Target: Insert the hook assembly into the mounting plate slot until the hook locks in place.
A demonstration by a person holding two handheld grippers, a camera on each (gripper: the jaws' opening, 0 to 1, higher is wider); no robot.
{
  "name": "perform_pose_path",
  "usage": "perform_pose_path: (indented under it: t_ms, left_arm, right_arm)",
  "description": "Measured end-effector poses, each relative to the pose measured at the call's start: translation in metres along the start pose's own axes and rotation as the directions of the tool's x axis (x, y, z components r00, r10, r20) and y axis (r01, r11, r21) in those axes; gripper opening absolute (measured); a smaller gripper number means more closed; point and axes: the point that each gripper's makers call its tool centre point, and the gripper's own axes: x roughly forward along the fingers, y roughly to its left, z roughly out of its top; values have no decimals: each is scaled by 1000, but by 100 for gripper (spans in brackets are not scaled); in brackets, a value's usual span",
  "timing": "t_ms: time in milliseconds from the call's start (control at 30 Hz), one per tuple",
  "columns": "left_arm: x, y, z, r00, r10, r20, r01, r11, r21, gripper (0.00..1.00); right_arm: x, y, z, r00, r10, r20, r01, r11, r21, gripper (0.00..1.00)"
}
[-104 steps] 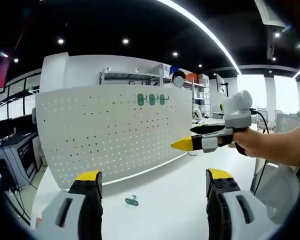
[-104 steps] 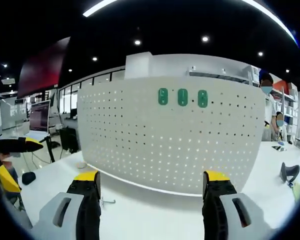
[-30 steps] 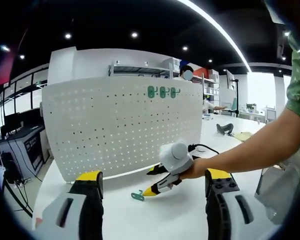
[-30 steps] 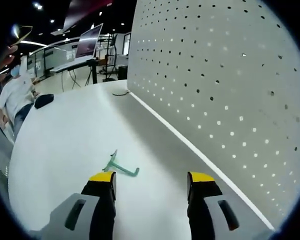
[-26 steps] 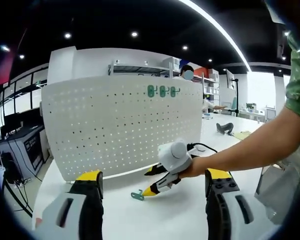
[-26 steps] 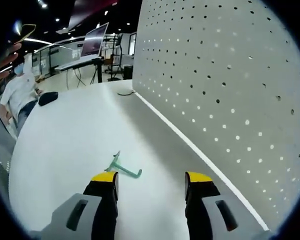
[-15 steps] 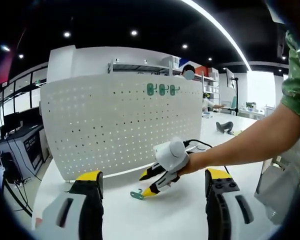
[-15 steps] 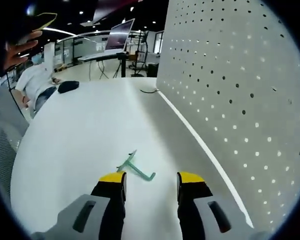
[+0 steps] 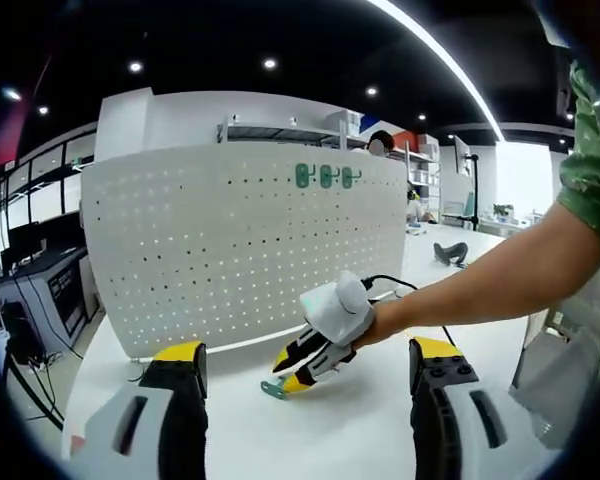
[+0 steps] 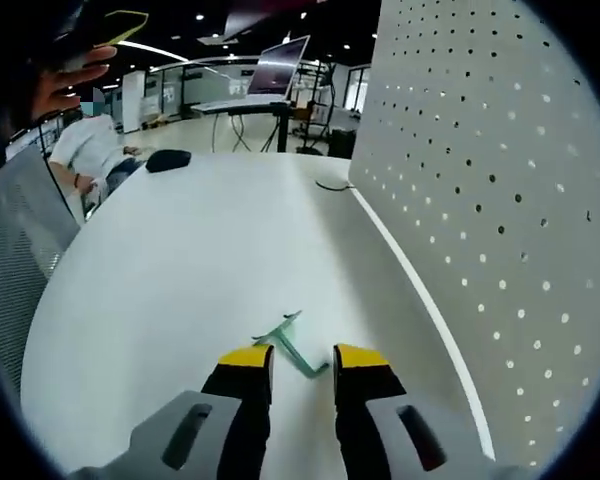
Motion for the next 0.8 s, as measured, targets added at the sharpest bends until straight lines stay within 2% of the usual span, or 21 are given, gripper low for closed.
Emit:
perform_pose_path:
  t_ms: [100, 233, 400, 800]
  left_arm:
    - [0, 0, -1, 1000, 2, -1, -2, 1000, -4, 85]
    - [-1, 1, -2, 1000, 4, -3, -4, 1000, -6, 85]
    - [0, 2, -2, 1000, 2, -4, -2, 1000, -10, 85]
    - [1, 3, -5, 1000, 1, -8, -1, 1000, -16, 84]
  right_arm:
    - [1, 2, 0, 1000, 13, -5, -14, 1000, -17, 15]
    - [2, 3, 0, 1000, 18, -11, -18, 999, -36, 13]
    - [2, 7, -4, 999, 30, -40, -34, 994, -108, 7]
    - [4, 9, -5, 996, 50, -74, -61, 985, -159, 2]
